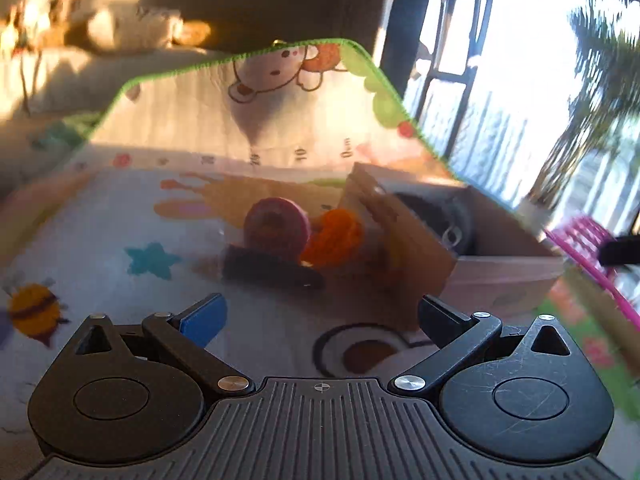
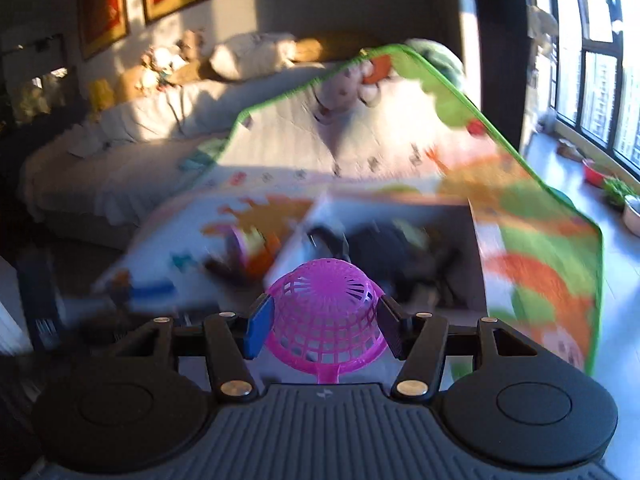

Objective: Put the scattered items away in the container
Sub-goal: 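Close the right tool on the pink mesh basket and lift it, then grasp the black plastic-wrapped bar with the left tool while the right tool holds the basket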

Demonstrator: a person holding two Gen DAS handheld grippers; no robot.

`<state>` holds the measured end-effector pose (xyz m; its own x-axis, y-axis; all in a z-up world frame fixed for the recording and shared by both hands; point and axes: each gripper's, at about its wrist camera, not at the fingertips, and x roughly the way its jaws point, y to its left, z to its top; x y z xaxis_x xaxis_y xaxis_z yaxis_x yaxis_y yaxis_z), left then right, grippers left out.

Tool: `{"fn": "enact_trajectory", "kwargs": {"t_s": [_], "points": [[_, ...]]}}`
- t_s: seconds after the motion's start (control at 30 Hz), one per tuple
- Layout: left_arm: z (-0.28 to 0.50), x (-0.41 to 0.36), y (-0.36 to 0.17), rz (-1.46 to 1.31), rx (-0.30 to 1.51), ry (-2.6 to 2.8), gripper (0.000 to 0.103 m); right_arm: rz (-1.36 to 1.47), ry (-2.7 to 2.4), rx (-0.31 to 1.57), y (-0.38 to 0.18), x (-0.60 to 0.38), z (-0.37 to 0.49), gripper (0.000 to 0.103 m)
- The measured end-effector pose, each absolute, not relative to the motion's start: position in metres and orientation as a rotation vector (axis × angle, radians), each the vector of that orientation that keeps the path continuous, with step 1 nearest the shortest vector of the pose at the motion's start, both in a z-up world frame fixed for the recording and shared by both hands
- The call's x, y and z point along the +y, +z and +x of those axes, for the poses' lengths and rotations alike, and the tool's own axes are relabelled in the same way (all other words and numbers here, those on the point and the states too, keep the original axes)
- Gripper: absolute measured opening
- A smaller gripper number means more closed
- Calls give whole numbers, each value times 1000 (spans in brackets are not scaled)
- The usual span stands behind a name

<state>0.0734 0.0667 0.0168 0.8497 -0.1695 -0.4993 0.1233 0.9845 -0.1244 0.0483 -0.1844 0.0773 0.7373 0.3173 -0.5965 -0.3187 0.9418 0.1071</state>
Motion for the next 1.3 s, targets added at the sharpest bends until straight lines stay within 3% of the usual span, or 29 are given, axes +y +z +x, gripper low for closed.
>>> {"fn": "enact_trajectory", "kwargs": {"t_s": [0.17, 0.2, 0.23, 0.4, 0.77, 1.07, 1.3], "points": [[78, 54, 24, -32, 621, -114, 103, 57, 318, 666, 35, -194, 37, 58], [77, 51, 26, -23, 622, -113, 103, 50, 319, 657, 31, -194, 35, 67], [75, 48, 27, -8, 621, -111, 103, 42, 316, 642, 28, -194, 33, 83], [64, 28, 21, 117, 593, -89, 103, 28, 268, 535, 18, -203, 19, 101], [72, 43, 5, 49, 779, -107, 103, 217, 215, 605, -3, -238, 34, 103], [79, 40, 16, 103, 726, -141, 103, 276, 212, 674, -12, -242, 44, 103], [132, 49, 14, 142, 660, -125, 103, 288, 215, 672, -12, -243, 44, 103]]}}
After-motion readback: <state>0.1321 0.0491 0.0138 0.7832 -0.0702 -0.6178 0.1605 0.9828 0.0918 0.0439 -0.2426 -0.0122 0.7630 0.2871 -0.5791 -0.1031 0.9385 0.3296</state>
